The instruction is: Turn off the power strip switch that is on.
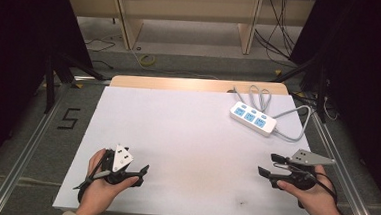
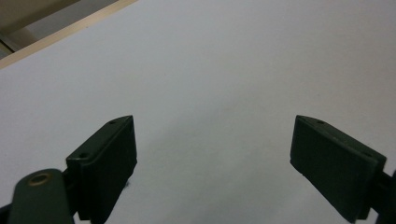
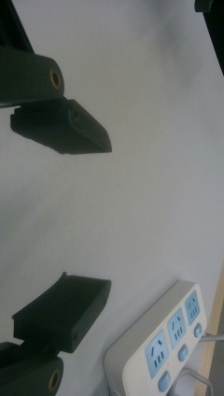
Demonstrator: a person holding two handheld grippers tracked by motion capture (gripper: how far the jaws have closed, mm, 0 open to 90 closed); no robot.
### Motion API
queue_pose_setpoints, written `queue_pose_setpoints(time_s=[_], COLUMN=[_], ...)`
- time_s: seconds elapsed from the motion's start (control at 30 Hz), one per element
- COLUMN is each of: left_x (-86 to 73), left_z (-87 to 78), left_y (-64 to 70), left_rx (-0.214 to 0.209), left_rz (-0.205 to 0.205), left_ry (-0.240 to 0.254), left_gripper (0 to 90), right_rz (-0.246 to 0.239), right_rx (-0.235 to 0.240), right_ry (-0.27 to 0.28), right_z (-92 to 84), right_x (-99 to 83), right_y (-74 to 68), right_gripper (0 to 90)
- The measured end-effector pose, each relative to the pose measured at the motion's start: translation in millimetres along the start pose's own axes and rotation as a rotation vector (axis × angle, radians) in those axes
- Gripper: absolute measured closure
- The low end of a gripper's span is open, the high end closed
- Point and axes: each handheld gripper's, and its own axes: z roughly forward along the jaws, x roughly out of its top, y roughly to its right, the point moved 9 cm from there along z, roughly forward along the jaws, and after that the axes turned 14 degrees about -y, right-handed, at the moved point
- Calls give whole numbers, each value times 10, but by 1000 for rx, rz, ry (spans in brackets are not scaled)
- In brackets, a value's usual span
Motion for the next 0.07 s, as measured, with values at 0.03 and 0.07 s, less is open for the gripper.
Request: queue_pose_setpoints(time_s=[0.03, 0.07], left_x=[18, 50], left_z=[-13, -32], left_y=[17, 43], left_rx=[1, 0], left_rz=[-4, -8], left_ry=[9, 23], left_gripper=[142, 143], right_rz=[2, 4], right_rx=[-3, -6], right_ry=[1, 3], right_z=[-3, -8], right_x=[0, 2], right_y=[5, 11], right_gripper=[288, 288])
